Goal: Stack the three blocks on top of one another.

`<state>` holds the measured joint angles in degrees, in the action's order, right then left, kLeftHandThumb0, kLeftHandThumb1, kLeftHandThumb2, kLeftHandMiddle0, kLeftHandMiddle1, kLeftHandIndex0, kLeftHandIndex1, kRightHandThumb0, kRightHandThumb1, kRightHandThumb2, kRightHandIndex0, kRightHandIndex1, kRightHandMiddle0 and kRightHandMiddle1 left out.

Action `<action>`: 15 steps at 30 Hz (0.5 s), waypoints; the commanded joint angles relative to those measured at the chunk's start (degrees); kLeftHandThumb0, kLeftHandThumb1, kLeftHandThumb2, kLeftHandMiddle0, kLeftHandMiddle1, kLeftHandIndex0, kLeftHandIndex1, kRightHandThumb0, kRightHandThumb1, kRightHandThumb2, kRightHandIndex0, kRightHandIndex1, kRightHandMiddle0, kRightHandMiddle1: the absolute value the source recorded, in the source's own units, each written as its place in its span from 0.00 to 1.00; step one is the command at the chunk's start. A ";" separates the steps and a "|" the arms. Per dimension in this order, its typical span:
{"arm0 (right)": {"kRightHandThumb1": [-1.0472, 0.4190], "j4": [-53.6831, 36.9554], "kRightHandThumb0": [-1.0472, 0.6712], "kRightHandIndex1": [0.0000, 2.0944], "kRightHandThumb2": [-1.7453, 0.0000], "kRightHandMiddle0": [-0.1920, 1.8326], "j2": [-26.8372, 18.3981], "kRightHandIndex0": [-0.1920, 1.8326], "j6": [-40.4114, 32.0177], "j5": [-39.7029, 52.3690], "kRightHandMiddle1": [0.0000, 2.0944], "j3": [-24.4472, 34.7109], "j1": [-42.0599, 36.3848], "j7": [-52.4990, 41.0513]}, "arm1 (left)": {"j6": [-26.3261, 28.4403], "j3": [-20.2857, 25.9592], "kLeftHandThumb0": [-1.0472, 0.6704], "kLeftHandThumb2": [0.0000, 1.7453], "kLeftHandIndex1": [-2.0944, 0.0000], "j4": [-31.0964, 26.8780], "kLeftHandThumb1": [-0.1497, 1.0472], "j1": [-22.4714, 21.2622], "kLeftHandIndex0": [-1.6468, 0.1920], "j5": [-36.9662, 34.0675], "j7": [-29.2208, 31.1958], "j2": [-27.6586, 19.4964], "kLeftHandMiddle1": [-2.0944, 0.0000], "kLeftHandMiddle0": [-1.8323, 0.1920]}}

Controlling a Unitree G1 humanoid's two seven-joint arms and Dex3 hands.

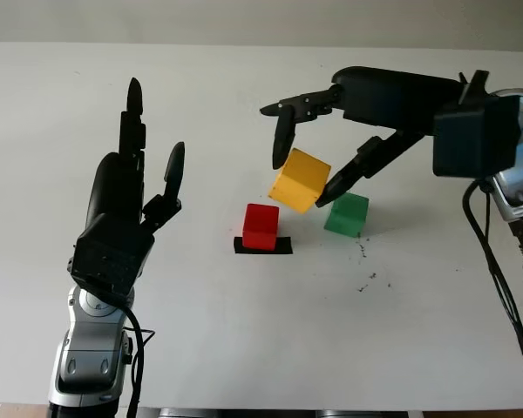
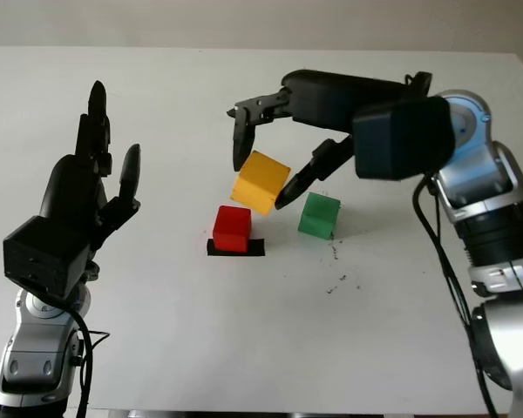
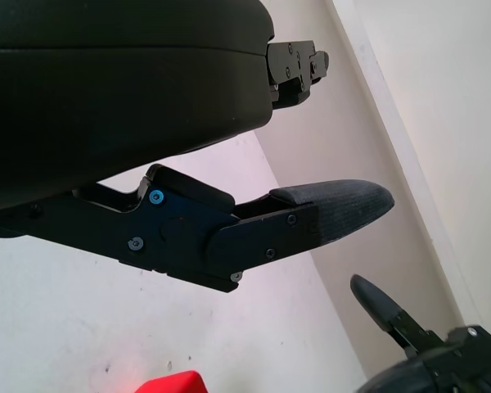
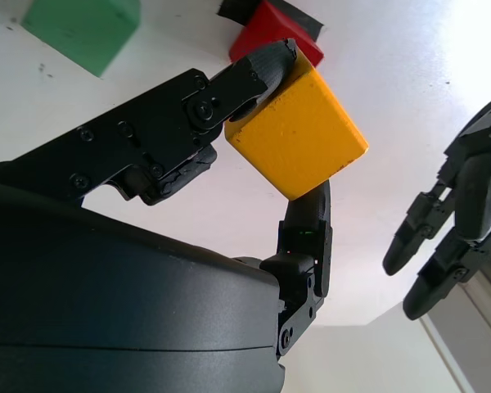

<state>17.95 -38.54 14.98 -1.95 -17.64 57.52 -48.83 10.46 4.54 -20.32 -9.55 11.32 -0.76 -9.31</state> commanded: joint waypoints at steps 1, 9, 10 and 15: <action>0.09 0.86 0.39 0.02 0.97 0.30 1.82 0.21 -0.64 -0.88 0.73 0.45 2.24 -0.91 | -0.62 0.57 0.16 0.39 0.97 -0.11 1.00 -0.61 0.95 -0.75 -0.52 0.39 0.97 0.97; 0.09 5.85 0.39 0.02 0.97 0.29 7.01 0.20 0.41 -5.36 0.73 -0.23 4.50 -2.67 | 1.54 1.75 0.15 0.38 0.98 -2.09 1.00 -0.56 0.97 -6.81 -0.14 2.46 0.98 0.98; 0.09 6.63 0.39 0.02 0.97 0.29 7.43 0.20 1.19 -5.89 0.73 -0.27 4.64 -2.65 | 1.79 1.79 0.14 0.38 0.98 -2.30 1.00 -0.51 0.98 -7.30 -0.03 2.44 0.98 0.98; 0.09 11.09 0.37 0.02 0.97 0.29 9.01 0.20 5.53 -8.55 0.74 -0.54 5.45 -2.04 | 1.96 1.80 0.15 0.37 0.98 -2.78 1.00 -0.01 0.98 -8.12 -0.23 2.41 0.98 0.98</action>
<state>28.40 -30.03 19.47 -10.14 -18.14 61.43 -51.25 12.28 6.10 -21.61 -9.79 3.40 -0.81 -7.08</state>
